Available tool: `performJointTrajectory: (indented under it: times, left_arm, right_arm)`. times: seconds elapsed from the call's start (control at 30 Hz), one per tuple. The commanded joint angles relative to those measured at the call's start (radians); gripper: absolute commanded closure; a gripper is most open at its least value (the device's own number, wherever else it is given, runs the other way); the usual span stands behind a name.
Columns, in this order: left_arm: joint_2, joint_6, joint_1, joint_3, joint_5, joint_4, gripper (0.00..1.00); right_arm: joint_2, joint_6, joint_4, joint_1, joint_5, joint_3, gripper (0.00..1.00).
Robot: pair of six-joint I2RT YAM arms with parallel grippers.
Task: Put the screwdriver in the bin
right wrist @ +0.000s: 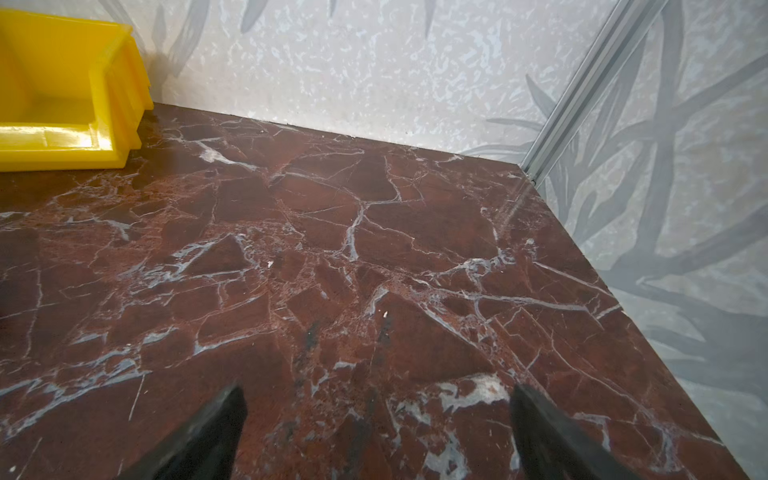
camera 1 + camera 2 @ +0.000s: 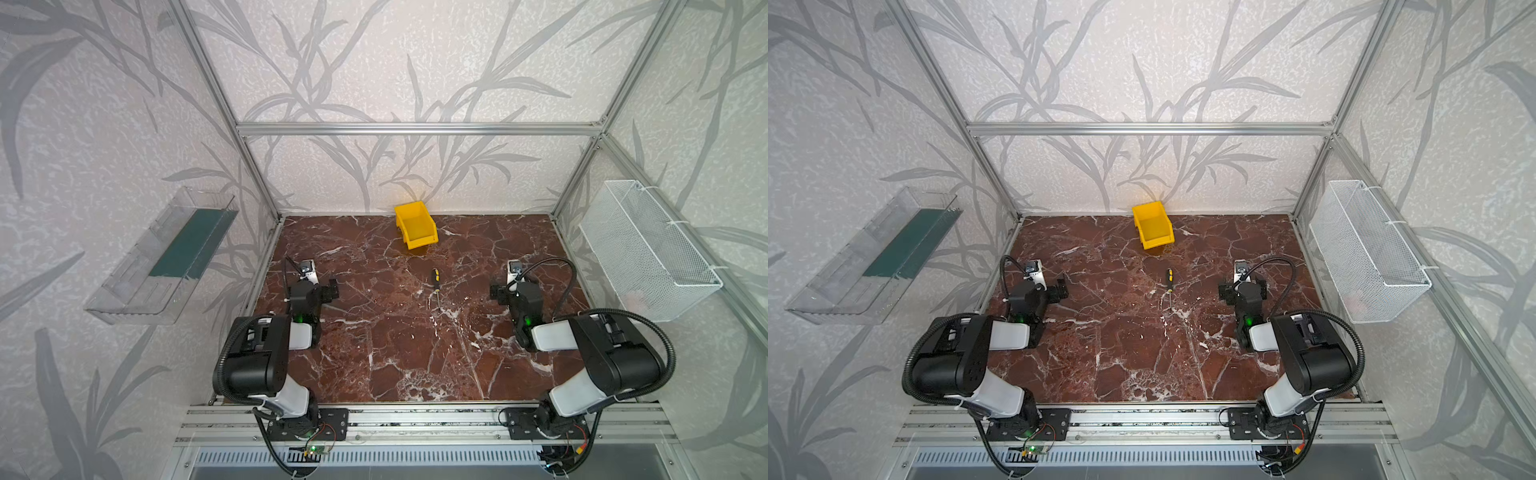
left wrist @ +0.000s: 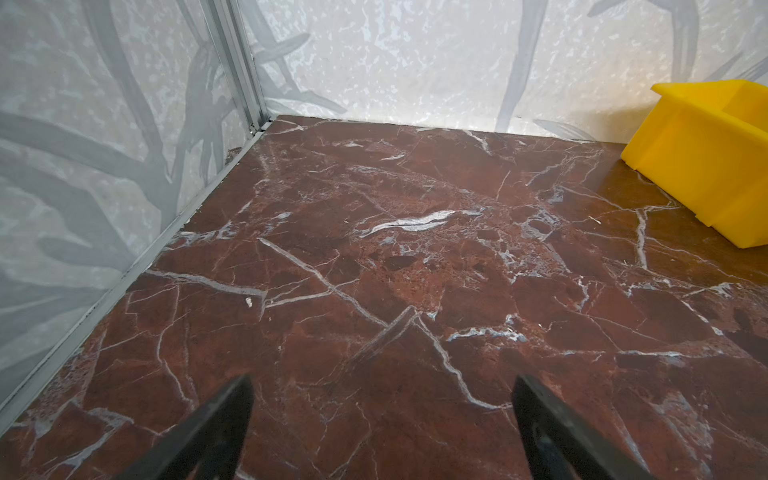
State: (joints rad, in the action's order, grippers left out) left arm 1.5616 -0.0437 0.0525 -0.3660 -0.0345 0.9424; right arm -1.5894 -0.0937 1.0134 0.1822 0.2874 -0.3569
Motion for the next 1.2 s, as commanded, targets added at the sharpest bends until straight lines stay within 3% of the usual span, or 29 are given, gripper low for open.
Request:
performJointTrajectory:
  times: [0.0,0.83,1.0,1.1,1.17]
  left_arm:
    - [0.003,0.016,-0.008,-0.010,-0.014,0.002,0.01]
    - [0.001,0.015,-0.005,-0.009,-0.010,0.004,0.01]
    - [-0.191,0.035,-0.042,-0.010,-0.091,-0.157,0.01]
    - [-0.346,0.063,-0.146,0.020,-0.194,-0.199,0.01]
    - [-0.436,0.022,-0.202,0.040,-0.180,-0.203,0.01]
  right_arm:
    - [-0.009,0.012,0.033,-0.004,0.009,0.007,0.01]
    - [-0.009,0.012,0.032,-0.003,0.008,0.007,0.01]
    - [-0.009,0.012,0.031,-0.004,0.008,0.006,0.01]
    - [0.031,0.007,0.017,0.014,0.055,0.014,0.01]
    - [0.073,0.007,-0.012,0.014,0.037,0.030,0.01]
